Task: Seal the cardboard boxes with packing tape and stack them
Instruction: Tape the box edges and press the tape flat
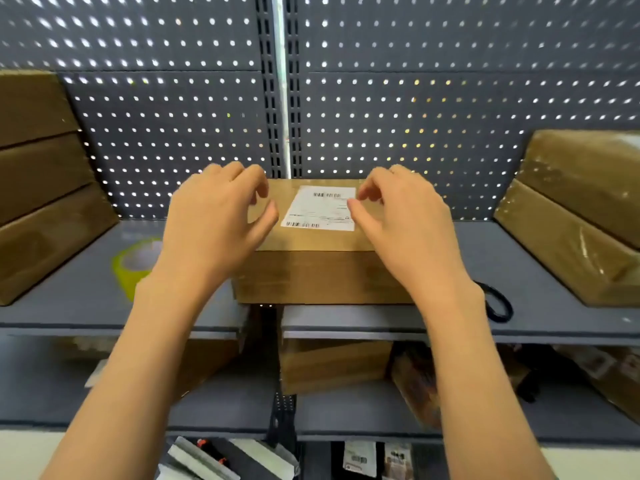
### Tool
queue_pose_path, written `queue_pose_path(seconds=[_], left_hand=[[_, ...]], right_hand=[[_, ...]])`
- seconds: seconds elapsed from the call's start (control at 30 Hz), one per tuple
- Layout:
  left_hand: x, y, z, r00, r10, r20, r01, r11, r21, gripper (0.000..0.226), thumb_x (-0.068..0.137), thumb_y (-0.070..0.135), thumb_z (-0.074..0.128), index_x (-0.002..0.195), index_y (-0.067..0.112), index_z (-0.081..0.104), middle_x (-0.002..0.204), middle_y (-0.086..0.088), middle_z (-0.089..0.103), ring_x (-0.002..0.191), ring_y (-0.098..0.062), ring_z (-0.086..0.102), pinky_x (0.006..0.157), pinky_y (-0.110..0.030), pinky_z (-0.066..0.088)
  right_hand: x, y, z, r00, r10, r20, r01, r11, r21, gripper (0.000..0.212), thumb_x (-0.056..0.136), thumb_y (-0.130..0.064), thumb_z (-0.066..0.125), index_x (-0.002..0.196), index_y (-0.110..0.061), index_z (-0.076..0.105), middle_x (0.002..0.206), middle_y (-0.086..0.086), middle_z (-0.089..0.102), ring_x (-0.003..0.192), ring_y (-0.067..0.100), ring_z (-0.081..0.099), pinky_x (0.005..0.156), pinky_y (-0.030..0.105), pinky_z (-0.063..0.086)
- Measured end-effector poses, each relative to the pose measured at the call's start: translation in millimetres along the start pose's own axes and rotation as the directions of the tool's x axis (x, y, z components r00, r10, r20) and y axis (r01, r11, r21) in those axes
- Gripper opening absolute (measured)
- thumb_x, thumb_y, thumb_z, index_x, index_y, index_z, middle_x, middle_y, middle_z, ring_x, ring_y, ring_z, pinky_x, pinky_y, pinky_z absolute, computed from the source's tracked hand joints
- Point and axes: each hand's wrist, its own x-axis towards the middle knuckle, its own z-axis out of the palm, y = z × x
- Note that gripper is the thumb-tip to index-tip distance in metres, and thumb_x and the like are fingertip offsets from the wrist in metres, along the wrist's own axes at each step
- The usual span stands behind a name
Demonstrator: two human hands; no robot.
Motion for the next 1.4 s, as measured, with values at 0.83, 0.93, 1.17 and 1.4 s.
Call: queue_pose_path(seconds=[0.83, 0.93, 1.17, 1.4], left_hand=[[18.0, 172.1, 34.1, 0.978, -0.210, 0.015, 0.201, 0.956, 0.215, 0.014, 0.083, 0.022, 0.051, 0.081, 0.011, 0.058, 0.074, -0.004, 0.058, 0.068, -0.028, 0.053, 0.055, -0.029, 0.030], [14.2, 180.5, 37.8, 0.982, -0.188, 0.030, 0.179, 0.965, 0.194, 0.022, 0.085, 0.024, 0.046, 0.087, 0.008, 0.062, 0.081, -0.007, 0.061, 0.075, -0.031, 0.056, 0.060, -0.034, 0.041], [8.9, 202.4, 54.3, 0.979, -0.127, 0.161, 0.103, 0.983, 0.154, 0.038, 0.092, 0.024, 0.039, 0.111, 0.004, 0.065, 0.109, -0.010, 0.067, 0.098, -0.030, 0.061, 0.084, -0.035, 0.039], [-15.4, 202.0, 69.5, 0.916, -0.209, 0.342, 0.172, 0.976, 0.136, 0.052, 0.094, 0.029, 0.034, 0.132, -0.001, 0.053, 0.134, -0.015, 0.056, 0.119, -0.029, 0.057, 0.098, -0.039, 0.047]], right_hand=[[-3.5, 161.5, -19.3, 0.955, -0.227, 0.192, 0.151, 0.926, 0.345, 0.017, 0.096, -0.023, 0.054, 0.107, -0.017, 0.065, 0.103, -0.004, 0.063, 0.100, 0.015, 0.057, 0.087, 0.035, 0.046], [-5.6, 159.9, -8.4, 0.926, -0.309, 0.214, 0.191, 0.877, 0.441, 0.026, 0.099, -0.018, 0.049, 0.121, -0.016, 0.063, 0.115, -0.003, 0.063, 0.109, 0.016, 0.056, 0.092, 0.037, 0.046], [-0.5, 161.9, 12.9, 0.850, -0.435, 0.297, 0.271, 0.844, 0.462, 0.041, 0.097, -0.004, 0.040, 0.131, -0.019, 0.055, 0.138, -0.010, 0.052, 0.125, 0.013, 0.047, 0.093, 0.018, 0.034], [2.2, 162.0, 21.0, 0.757, -0.521, 0.394, 0.345, 0.831, 0.435, 0.054, 0.096, -0.001, 0.034, 0.148, -0.015, 0.030, 0.156, -0.005, 0.025, 0.146, 0.013, 0.015, 0.115, 0.022, 0.004]])
